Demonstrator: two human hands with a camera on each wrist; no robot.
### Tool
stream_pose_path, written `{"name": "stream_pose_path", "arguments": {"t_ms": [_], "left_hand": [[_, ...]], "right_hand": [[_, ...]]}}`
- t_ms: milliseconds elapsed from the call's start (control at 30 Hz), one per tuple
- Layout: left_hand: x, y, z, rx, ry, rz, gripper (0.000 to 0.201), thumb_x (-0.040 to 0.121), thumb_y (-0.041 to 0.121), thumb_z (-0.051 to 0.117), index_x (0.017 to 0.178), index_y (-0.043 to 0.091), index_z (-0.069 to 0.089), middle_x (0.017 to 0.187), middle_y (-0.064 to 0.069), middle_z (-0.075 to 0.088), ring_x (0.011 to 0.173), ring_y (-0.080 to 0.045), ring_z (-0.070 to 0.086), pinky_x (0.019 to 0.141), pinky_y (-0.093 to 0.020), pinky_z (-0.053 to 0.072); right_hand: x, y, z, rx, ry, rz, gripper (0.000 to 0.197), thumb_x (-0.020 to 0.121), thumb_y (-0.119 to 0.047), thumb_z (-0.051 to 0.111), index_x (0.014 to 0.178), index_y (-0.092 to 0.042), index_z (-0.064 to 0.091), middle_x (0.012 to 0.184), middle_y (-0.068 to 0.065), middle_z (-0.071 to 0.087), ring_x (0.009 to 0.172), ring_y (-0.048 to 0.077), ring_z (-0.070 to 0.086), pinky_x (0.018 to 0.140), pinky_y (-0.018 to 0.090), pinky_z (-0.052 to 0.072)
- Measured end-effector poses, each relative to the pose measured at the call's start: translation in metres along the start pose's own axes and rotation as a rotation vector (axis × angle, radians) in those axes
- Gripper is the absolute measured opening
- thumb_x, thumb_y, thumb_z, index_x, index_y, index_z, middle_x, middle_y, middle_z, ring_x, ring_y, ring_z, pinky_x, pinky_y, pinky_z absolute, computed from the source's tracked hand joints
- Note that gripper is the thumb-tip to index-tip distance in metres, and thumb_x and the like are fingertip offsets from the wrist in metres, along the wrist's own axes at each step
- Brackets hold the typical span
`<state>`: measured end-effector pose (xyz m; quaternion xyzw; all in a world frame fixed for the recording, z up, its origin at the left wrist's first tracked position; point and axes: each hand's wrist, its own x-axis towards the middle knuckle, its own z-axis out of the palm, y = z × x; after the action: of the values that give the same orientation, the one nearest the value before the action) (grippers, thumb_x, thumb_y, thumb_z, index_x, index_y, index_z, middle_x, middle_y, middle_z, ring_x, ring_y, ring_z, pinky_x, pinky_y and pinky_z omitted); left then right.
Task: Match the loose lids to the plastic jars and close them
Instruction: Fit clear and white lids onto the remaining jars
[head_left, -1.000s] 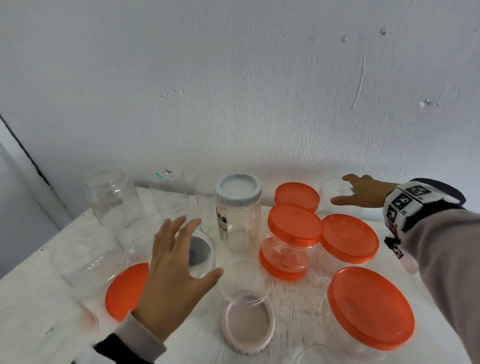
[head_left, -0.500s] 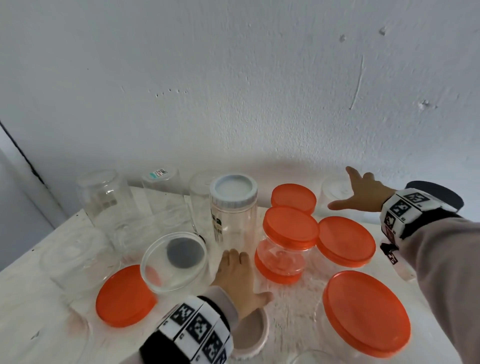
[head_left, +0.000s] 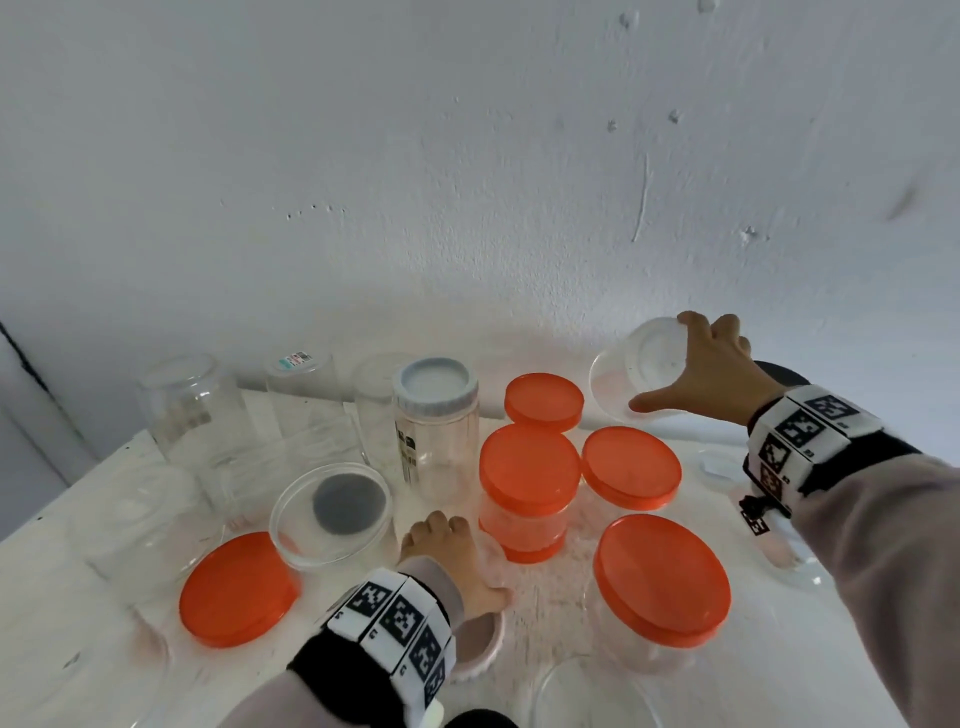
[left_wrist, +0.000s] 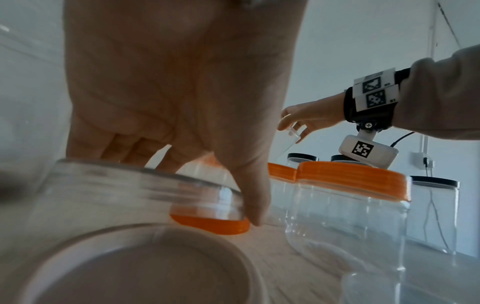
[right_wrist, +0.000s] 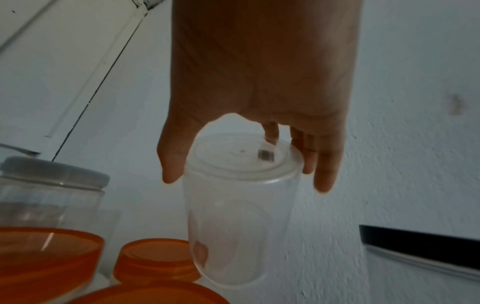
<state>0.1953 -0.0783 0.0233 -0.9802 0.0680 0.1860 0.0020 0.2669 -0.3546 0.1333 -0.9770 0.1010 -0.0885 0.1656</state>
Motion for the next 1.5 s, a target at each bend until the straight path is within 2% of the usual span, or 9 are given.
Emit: {"name": "stream_pose_path", "arguments": {"t_ms": [200, 367, 667, 833, 1000, 1100, 1200, 1300, 1500], "left_hand": [[-0.024, 0.002, 0.006, -0.082, 0.099, 0.047, 0.081, 0.074, 0.066, 0.057, 0.129, 0.011, 0.036, 0.128, -0.009, 0.039, 0.118, -0.027, 0.041, 0.1, -0.036, 0.037], [-0.046, -0.002, 0.004, -0.121, 0.114, 0.106, 0.088, 0.075, 0.072, 0.05, 0.136, 0.012, 0.029, 0.133, -0.009, 0.035, 0.121, -0.027, 0.038, 0.099, -0.037, 0.037], [-0.085, -0.013, -0.024, -0.476, 0.188, 0.167, 0.098, 0.072, 0.078, 0.048, 0.143, 0.013, 0.029, 0.14, -0.009, 0.04, 0.124, -0.022, 0.044, 0.102, -0.032, 0.036], [-0.105, -0.016, -0.042, -0.845, 0.194, 0.214, 0.121, 0.051, 0.09, 0.035, 0.144, 0.013, 0.031, 0.139, -0.005, 0.045, 0.113, -0.014, 0.046, 0.09, -0.025, 0.035], [-0.115, -0.016, -0.048, -0.982, 0.211, 0.27, 0.096, 0.06, 0.085, 0.039, 0.129, 0.018, 0.049, 0.12, -0.001, 0.06, 0.11, -0.014, 0.055, 0.097, -0.033, 0.043], [-0.123, -0.01, -0.052, -0.992, 0.189, 0.33, 0.092, 0.064, 0.084, 0.038, 0.133, 0.023, 0.047, 0.128, 0.006, 0.056, 0.117, -0.011, 0.05, 0.101, -0.033, 0.039], [-0.127, 0.0, -0.054, -0.962, 0.17, 0.397, 0.099, 0.066, 0.09, 0.033, 0.141, 0.025, 0.04, 0.139, 0.008, 0.048, 0.128, -0.011, 0.044, 0.108, -0.036, 0.035], [-0.131, 0.012, -0.057, -0.921, 0.163, 0.448, 0.1, 0.066, 0.091, 0.028, 0.139, 0.024, 0.041, 0.134, 0.009, 0.051, 0.128, -0.012, 0.044, 0.108, -0.037, 0.036], [-0.136, 0.037, -0.06, -0.913, 0.12, 0.536, 0.086, 0.056, 0.094, 0.031, 0.118, 0.036, 0.049, 0.108, 0.019, 0.057, 0.096, 0.006, 0.053, 0.068, -0.009, 0.039]], "right_hand": [[-0.036, -0.005, -0.014, 0.079, 0.028, -0.054, 0.112, 0.058, -0.045, 0.086, 0.143, -0.013, 0.021, 0.131, 0.008, 0.027, 0.123, 0.031, 0.031, 0.093, 0.038, 0.034], [-0.077, -0.006, -0.022, 0.237, 0.004, -0.087, 0.106, 0.057, -0.042, 0.084, 0.138, -0.044, 0.016, 0.117, -0.001, 0.024, 0.113, 0.026, 0.035, 0.09, 0.038, 0.037], [-0.16, -0.013, -0.016, 0.797, -0.057, 0.016, 0.078, 0.063, -0.049, 0.083, 0.117, -0.012, 0.04, 0.115, -0.003, 0.049, 0.094, 0.014, 0.058, 0.076, 0.029, 0.047], [-0.202, -0.009, -0.002, 1.228, -0.187, 0.056, 0.076, 0.055, -0.049, 0.079, 0.118, -0.026, 0.044, 0.085, -0.004, 0.069, 0.08, 0.018, 0.069, 0.067, 0.03, 0.055], [-0.227, 0.01, 0.007, 1.388, -0.164, 0.168, 0.052, 0.065, -0.037, 0.077, 0.102, -0.009, 0.053, 0.087, 0.016, 0.062, 0.079, 0.027, 0.063, 0.086, 0.043, 0.052], [-0.242, 0.023, 0.008, 1.49, -0.186, 0.219, 0.047, 0.061, -0.035, 0.071, 0.094, -0.007, 0.052, 0.091, 0.03, 0.059, 0.085, 0.036, 0.061, 0.091, 0.046, 0.049], [-0.255, 0.041, 0.007, 1.552, -0.232, 0.274, 0.044, 0.057, -0.029, 0.072, 0.091, -0.006, 0.057, 0.088, 0.027, 0.061, 0.085, 0.034, 0.062, 0.087, 0.044, 0.05], [-0.268, 0.061, 0.01, 1.485, -0.337, 0.26, 0.061, 0.057, -0.01, 0.079, 0.114, -0.009, 0.056, 0.086, 0.014, 0.063, 0.082, 0.025, 0.065, 0.084, 0.038, 0.052], [-0.29, 0.083, 0.007, 1.169, -0.449, 0.194, 0.095, 0.041, -0.022, 0.086, 0.128, -0.019, 0.048, 0.11, 0.012, 0.053, 0.105, 0.021, 0.063, 0.078, 0.025, 0.053]]}}
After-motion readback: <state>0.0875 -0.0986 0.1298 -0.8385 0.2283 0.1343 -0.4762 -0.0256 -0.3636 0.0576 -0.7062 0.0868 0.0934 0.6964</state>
